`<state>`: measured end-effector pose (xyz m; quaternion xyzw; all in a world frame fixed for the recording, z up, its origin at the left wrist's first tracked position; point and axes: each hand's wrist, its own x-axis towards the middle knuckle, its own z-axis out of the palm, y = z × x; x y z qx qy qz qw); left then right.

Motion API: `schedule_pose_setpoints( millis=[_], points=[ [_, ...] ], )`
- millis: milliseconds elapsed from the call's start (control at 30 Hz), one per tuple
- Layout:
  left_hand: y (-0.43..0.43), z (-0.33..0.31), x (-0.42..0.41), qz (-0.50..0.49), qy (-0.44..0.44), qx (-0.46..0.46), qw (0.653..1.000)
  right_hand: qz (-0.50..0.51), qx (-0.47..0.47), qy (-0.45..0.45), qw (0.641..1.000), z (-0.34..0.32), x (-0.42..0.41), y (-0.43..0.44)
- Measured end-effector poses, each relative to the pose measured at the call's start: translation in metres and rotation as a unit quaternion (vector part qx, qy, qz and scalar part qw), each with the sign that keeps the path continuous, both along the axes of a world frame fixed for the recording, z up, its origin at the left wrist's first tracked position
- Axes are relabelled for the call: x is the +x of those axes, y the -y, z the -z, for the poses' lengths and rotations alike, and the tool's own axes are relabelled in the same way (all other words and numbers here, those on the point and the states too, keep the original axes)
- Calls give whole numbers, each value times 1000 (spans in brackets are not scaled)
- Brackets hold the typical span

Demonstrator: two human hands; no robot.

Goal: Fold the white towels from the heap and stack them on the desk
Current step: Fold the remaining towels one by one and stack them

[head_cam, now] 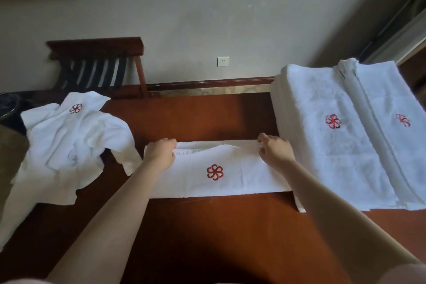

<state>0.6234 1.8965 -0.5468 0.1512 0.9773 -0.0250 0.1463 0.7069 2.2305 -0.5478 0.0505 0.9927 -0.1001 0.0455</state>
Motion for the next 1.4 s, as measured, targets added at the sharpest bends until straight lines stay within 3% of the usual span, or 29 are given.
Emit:
schedule_pose_setpoints(
  millis=[167, 300, 433, 533, 667, 767, 967, 1100, 1167, 1233, 1300, 1400],
  points=[
    [-11, 20, -10, 1, 23, -59, 998, -22, -2, 72, 997, 21, -13, -6],
    [-13, 24, -11, 1, 1, -70, 998, -54, 16, 71, 996, 31, -12, -8],
    [-7, 32, -13, 11, 13, 22, 1000, -85, 38, 80, 992, 33, -11, -7],
    [-3, 40, -6, 55, 41, 72, 995, -81, 37, 15, 996, 35, -8, 0],
    [-1, 42, -7, 65, -35, 98, 992, -4, -5, -35, 999, 37, -16, 3],
    [-7, 35, -20, 46, -67, 133, 988, 16, -8, -4, 1000, 40, -26, -1],
    [-19, 38, -34, 15, -20, 76, 997, 16, 22, 29, 999, 39, -38, 0],
    [-29, 34, -28, 11, -93, 43, 995, 57, 14, -23, 998, 42, -32, 5],
    [-44, 33, -12, 45, -136, 88, 986, 78, 38, -32, 996, 44, -25, 15],
    [-58, 41, 11, 112, -119, 166, 972, 82, 41, 9, 996, 46, -19, 26],
    [-64, 52, 29, 136, -85, 223, 961, 108, -3, 16, 994, 49, -14, 36],
    [-58, 67, 44, 114, -74, 228, 964, 134, -71, -43, 987, 46, -2, 52]
  ],
)
